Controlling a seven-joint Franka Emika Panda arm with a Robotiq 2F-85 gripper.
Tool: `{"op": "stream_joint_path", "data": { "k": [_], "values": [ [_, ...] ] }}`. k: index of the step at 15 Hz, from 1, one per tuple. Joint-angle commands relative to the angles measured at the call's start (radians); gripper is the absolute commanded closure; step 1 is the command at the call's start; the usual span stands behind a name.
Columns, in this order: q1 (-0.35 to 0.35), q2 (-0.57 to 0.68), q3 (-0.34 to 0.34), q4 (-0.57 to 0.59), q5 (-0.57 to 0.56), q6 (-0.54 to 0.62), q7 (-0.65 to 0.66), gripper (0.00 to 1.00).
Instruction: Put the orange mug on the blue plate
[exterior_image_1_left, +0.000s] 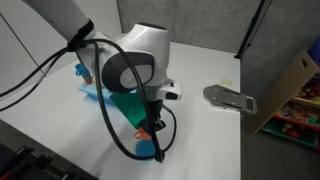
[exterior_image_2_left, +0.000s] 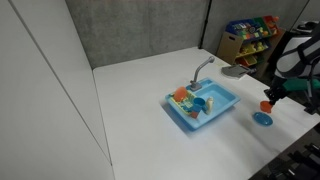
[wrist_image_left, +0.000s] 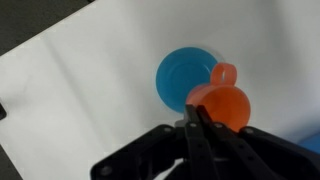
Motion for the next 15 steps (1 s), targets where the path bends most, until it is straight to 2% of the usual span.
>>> {"op": "stream_joint_path", "data": {
  "k": [1,15],
  "values": [
    [-0.009,0.027,-0.005,-0.014,-0.001,0.06,-0.011,0.98],
    [-0.082,0.092,0.034,-0.02,0.039,0.102,-0.071,0.98]
  ]
}}
